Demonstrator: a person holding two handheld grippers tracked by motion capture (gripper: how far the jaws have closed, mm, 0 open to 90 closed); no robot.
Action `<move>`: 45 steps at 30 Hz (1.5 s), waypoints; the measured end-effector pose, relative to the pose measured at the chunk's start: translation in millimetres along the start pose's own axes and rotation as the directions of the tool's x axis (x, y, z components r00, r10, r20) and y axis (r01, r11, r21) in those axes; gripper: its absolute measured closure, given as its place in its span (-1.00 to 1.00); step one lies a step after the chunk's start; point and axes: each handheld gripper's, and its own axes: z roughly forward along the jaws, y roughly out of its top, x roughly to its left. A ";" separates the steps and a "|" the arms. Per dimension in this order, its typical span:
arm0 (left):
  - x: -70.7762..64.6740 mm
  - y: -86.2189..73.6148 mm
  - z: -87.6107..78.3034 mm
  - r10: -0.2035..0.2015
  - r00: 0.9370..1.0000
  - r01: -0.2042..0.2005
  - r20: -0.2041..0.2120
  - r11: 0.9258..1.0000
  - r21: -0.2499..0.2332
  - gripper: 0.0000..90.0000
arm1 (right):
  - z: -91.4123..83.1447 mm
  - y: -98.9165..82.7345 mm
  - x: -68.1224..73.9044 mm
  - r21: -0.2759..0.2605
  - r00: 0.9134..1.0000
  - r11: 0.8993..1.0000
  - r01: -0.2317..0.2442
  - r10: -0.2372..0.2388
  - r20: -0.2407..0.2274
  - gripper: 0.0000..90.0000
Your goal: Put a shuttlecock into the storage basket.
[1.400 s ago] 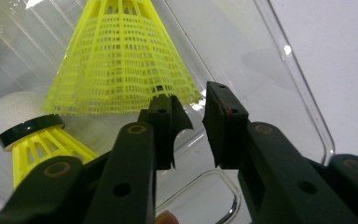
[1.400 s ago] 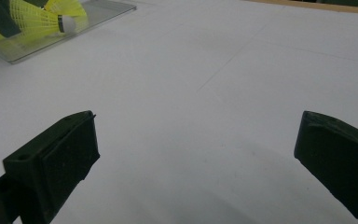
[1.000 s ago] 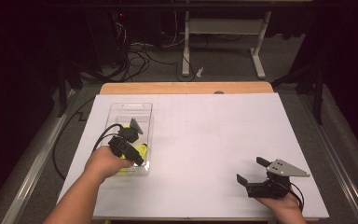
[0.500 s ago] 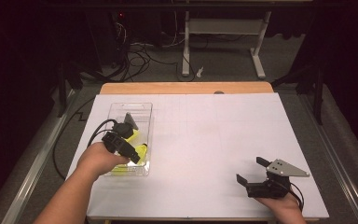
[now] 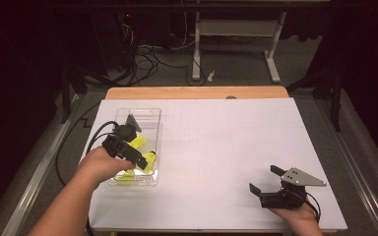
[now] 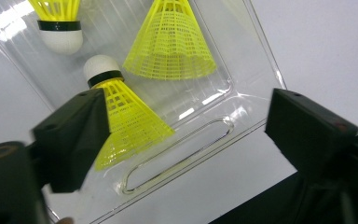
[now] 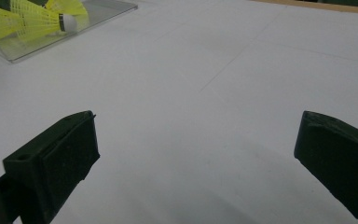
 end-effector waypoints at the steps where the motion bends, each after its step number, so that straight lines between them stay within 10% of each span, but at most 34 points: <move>1: 0.9 -0.2 0.1 -0.002 1.000 0.002 0.006 1.000 0.002 -0.86 | -0.1 0.0 0.0 0.000 1.000 1.000 -0.001 0.001 0.000 -0.99; 14: 10.4 -13.5 9.2 -0.002 1.000 0.005 0.022 0.994 -0.107 -0.98 | 0.0 -0.1 0.0 -0.003 1.000 1.000 0.002 -0.002 -0.001 -0.99; 28: 17.5 -46.9 29.8 0.026 1.000 -0.023 0.004 0.924 -0.382 -0.98 | 2.8 0.5 3.0 0.000 1.000 1.000 0.014 -0.014 -0.009 -0.99; 38: 12.1 -68.3 48.6 0.102 0.995 -0.074 0.023 0.840 -0.538 -0.99 | 0.3 1.6 2.7 -0.039 1.000 0.999 0.004 -0.004 0.014 -0.99; 45: 11.2 -81.0 45.9 0.149 0.989 -0.100 0.018 0.746 -0.658 -0.99 | -5.5 3.3 -1.3 -0.085 0.998 0.996 -0.022 0.027 0.049 -0.99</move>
